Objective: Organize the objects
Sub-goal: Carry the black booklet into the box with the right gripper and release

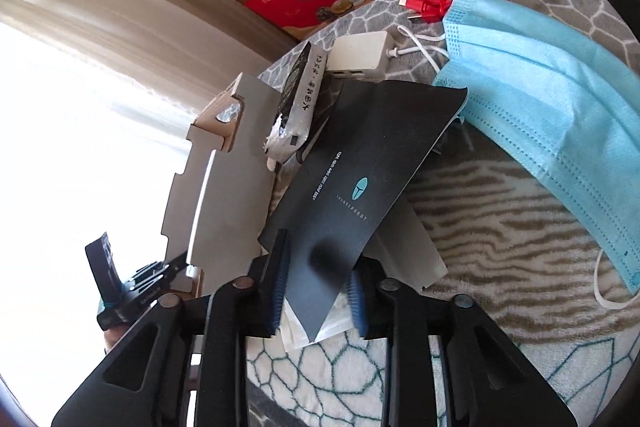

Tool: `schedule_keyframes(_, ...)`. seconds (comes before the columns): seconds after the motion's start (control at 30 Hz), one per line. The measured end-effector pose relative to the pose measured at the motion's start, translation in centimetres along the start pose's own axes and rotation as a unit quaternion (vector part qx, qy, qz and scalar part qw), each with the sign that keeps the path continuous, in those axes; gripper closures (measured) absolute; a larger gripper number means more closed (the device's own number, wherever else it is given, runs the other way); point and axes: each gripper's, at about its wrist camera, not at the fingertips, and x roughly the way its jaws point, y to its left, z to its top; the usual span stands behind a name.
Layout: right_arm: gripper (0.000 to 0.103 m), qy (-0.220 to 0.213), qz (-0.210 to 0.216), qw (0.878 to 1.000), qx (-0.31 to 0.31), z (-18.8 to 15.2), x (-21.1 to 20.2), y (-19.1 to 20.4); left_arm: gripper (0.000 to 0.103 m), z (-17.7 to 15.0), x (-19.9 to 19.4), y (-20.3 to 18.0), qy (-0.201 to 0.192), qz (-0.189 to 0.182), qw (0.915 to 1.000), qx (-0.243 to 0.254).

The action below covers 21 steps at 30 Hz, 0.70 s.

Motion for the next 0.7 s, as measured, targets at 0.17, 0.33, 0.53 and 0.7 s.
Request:
schedule_keyframes(0.17,0.098,-0.022,0.002,1.0,-0.013,-0.5,-1.0,0.9,0.093,0.0,0.0,0.0,-0.001,-0.001,1.0,0.0)
schedule_keyframes(0.33,0.101,-0.041,0.01,0.999,-0.027,-0.4,-3.5,2.8,0.093,0.0,0.0,0.0,-0.002,-0.002,1.0,-0.002)
schedule_keyframes(0.53,0.102,-0.047,0.031,0.997,-0.044,-0.2,-5.4,6.0,0.093,0.0,0.0,0.0,-0.003,-0.005,1.0,-0.006)
schedule_keyframes(0.7,0.102,-0.035,0.058,0.996,-0.059,-0.1,-4.9,9.3,0.093,-0.1,-0.1,0.0,-0.004,-0.008,0.9999,-0.013)
